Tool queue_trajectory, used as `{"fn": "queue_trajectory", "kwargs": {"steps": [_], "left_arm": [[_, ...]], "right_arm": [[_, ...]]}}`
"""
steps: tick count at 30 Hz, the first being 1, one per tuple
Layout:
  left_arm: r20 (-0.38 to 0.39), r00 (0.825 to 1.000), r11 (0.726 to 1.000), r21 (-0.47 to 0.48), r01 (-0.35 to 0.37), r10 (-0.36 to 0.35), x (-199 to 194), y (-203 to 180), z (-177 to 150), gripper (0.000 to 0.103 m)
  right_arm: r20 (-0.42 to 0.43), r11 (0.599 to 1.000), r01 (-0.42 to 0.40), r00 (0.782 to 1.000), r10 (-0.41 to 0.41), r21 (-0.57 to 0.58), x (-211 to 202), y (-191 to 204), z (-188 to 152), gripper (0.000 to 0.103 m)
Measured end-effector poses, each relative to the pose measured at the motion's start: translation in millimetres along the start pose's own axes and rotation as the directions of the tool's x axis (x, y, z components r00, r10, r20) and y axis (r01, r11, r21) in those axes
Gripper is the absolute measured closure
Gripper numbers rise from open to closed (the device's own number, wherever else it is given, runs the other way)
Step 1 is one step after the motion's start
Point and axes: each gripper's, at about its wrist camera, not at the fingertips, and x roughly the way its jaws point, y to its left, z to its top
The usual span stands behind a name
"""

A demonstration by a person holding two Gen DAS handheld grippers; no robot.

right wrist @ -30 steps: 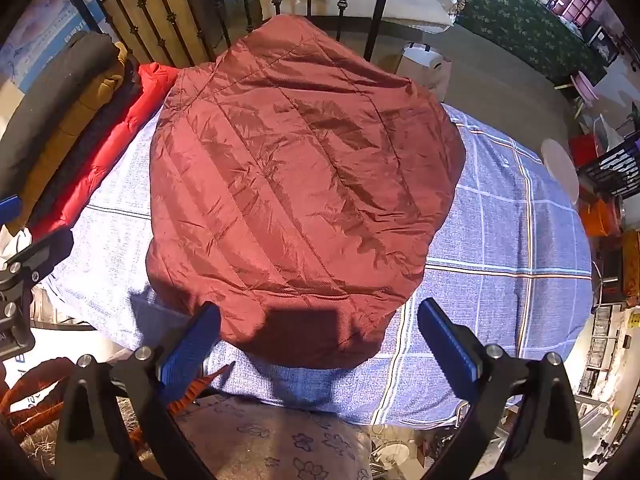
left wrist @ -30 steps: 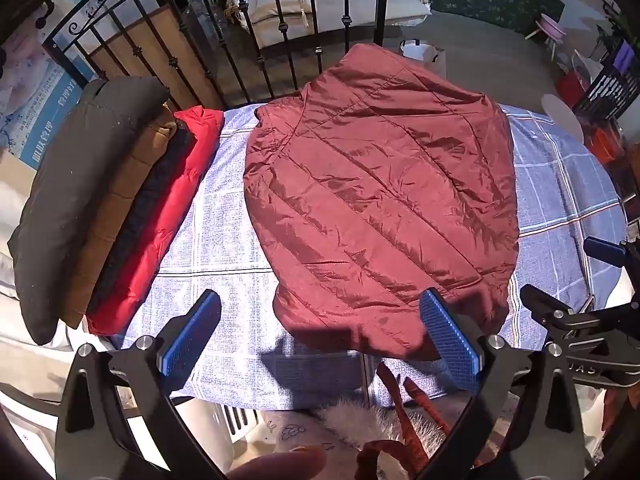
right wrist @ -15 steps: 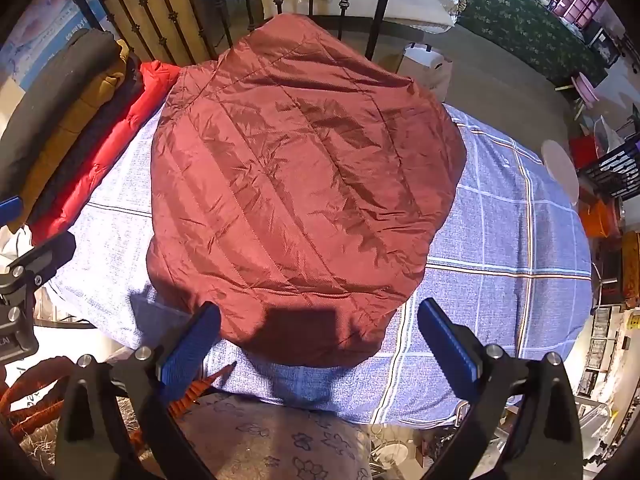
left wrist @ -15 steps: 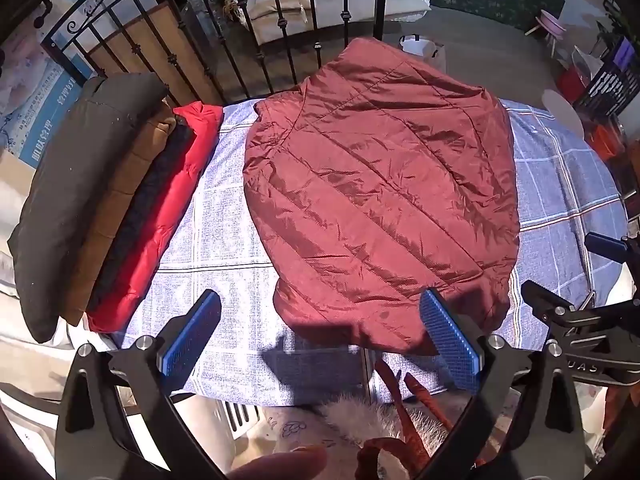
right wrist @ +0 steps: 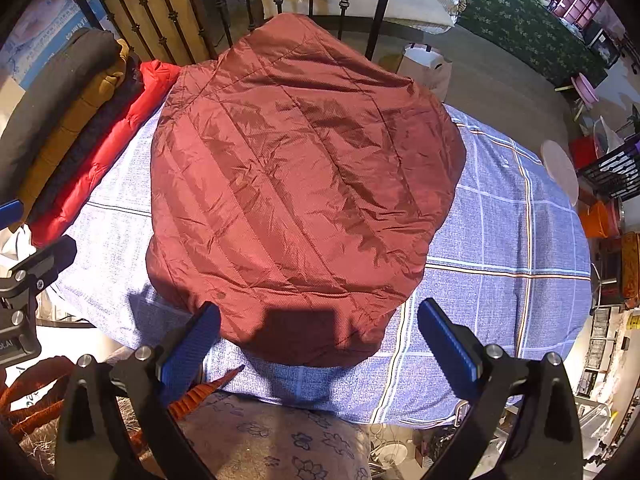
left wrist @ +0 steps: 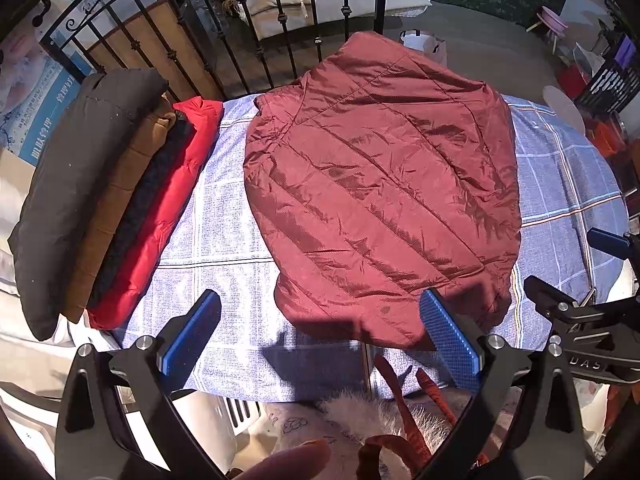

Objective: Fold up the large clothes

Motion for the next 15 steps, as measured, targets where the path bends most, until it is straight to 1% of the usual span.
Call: {"fn": "queue_trajectory", "kwargs": {"steps": [15], "left_arm": [[-0.020,1.000,1.000,-0.009,-0.004,0.003,2.4,2.1,-1.5,0.005]], "right_arm": [[-0.003,1.000,0.001,1.000,-0.002,-0.014,2.0,1.2,-0.5,0.006]]}}
